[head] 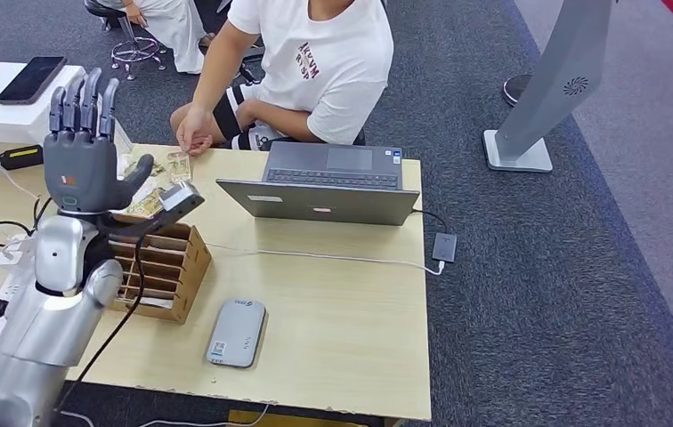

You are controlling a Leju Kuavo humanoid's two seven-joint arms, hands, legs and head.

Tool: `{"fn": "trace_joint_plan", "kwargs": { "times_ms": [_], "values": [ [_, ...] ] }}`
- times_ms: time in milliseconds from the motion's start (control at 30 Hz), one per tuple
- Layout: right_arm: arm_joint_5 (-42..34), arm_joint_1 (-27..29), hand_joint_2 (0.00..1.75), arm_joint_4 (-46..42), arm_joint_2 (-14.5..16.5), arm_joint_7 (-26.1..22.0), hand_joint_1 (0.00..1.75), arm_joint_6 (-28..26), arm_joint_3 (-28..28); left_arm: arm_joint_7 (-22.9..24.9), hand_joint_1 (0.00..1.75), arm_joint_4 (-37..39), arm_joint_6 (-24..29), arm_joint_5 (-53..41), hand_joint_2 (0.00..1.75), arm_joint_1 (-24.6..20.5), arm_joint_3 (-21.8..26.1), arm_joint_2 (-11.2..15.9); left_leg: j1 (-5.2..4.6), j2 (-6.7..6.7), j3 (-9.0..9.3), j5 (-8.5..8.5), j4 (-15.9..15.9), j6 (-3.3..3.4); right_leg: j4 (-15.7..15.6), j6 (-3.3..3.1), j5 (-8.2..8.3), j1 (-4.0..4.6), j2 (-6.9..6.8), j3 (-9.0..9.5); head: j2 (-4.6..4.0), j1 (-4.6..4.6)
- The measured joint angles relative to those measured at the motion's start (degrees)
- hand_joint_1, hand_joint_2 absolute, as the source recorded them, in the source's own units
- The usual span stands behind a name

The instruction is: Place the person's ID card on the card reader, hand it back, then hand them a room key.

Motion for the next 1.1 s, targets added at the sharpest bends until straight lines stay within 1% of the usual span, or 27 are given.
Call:
{"fn": "trace_joint_plan", "kwargs": {
  "times_ms": [67, 200, 267, 367, 433, 500, 600, 733, 867, 1100],
  "values": [
    [-1.1, 0.5, 0.0, 0.0, 0.0, -0.2, 0.0, -0.7, 0.0, -1.0, 0.0, -6.3, 1.0, 0.0, 1.75, 6.4, 0.0, 0.4, -0.02, 0.13, 0.01, -0.08, 0.0, 0.03, 0.0, 0.02, -0.05, -0.01, 0.11, -0.01, 0.0, -0.02],
    [-2.7, 1.6, 0.0, 0.1, 0.0, -0.5, 0.0, -1.9, -0.4, -2.2, 0.0, -19.1, 4.0, -2.5, 1.75, 21.7, 0.1, 1.4, -0.02, 0.3, 0.05, -0.27, 0.0, 0.01, 0.0, 0.06, -0.18, -0.02, 0.29, -0.08, 0.01, -0.07],
    [-3.1, 1.9, 0.0, 0.1, 0.0, -0.6, 0.0, -2.2, -0.6, -1.9, 0.0, -23.5, 4.5, -3.6, 1.75, 27.6, 0.1, 1.8, -0.02, 0.26, 0.03, -0.29, 0.0, 0.04, 0.0, 0.08, -0.24, -0.02, 0.24, -0.07, 0.01, -0.08],
    [-3.5, 2.0, 0.0, 0.0, 0.0, -0.5, 0.0, -2.5, -1.0, 0.1, 0.0, -28.0, 1.9, -4.4, 1.75, 34.4, 0.1, 2.5, -0.02, 0.23, 0.06, -0.31, 0.0, 0.04, 0.0, 0.09, -0.27, -0.02, 0.18, -0.03, 0.0, -0.08],
    [-3.7, 2.3, 0.0, -0.2, 0.0, -0.4, 0.0, -2.6, -1.4, 2.6, 0.0, -30.5, -1.9, -4.4, 1.75, 38.9, 0.1, 3.6, -0.01, 0.26, 0.11, -0.33, 0.0, 0.02, 0.0, 0.08, -0.28, -0.01, 0.21, -0.02, 0.0, -0.09],
    [-3.9, 2.6, 0.0, -0.4, 0.0, -0.1, 0.0, -2.6, -1.7, 4.8, 0.0, -32.0, -5.6, -3.9, 1.75, 42.4, 0.3, 4.7, 0.01, 0.2, 0.12, -0.33, 0.0, 0.02, 0.0, 0.08, -0.28, 0.0, 0.14, -0.03, 0.0, -0.11],
    [-3.9, 2.7, 0.0, -0.7, 0.1, 0.4, 0.0, -2.6, -1.8, 7.0, 0.0, -32.9, -10.7, -2.3, 1.75, 44.7, 0.9, 6.0, 0.03, 0.05, 0.1, -0.32, 0.0, 0.02, 0.0, 0.07, -0.3, 0.02, -0.05, 0.04, -0.01, -0.11],
    [-3.2, 2.6, 0.0, -1.0, 0.2, 1.0, 0.0, -2.4, -1.9, 9.2, 0.0, -32.3, -17.7, 0.6, 1.75, 45.0, 2.2, 7.0, 0.03, 0.01, 0.11, -0.27, 0.0, 0.03, 0.0, 0.06, -0.29, 0.03, -0.08, 0.1, 0.0, -0.1],
    [-2.4, 2.5, 0.0, -1.1, 0.3, 1.4, 0.0, -2.3, -1.8, 9.7, 0.0, -28.7, -23.5, 2.6, 1.75, 42.7, 3.8, 7.1, 0.03, -0.02, 0.12, -0.24, 0.0, 0.03, 0.0, 0.07, -0.27, 0.03, -0.1, 0.13, 0.0, -0.1],
    [-1.4, 2.3, 0.0, -1.1, 0.4, 1.9, 0.0, -2.5, -1.7, 9.9, 0.0, -22.5, -28.7, 2.8, 1.75, 37.5, 5.1, 6.9, 0.03, -0.05, 0.11, -0.23, 0.0, 0.02, 0.0, 0.07, -0.26, 0.02, -0.11, 0.13, -0.01, -0.1]
  ]
}}
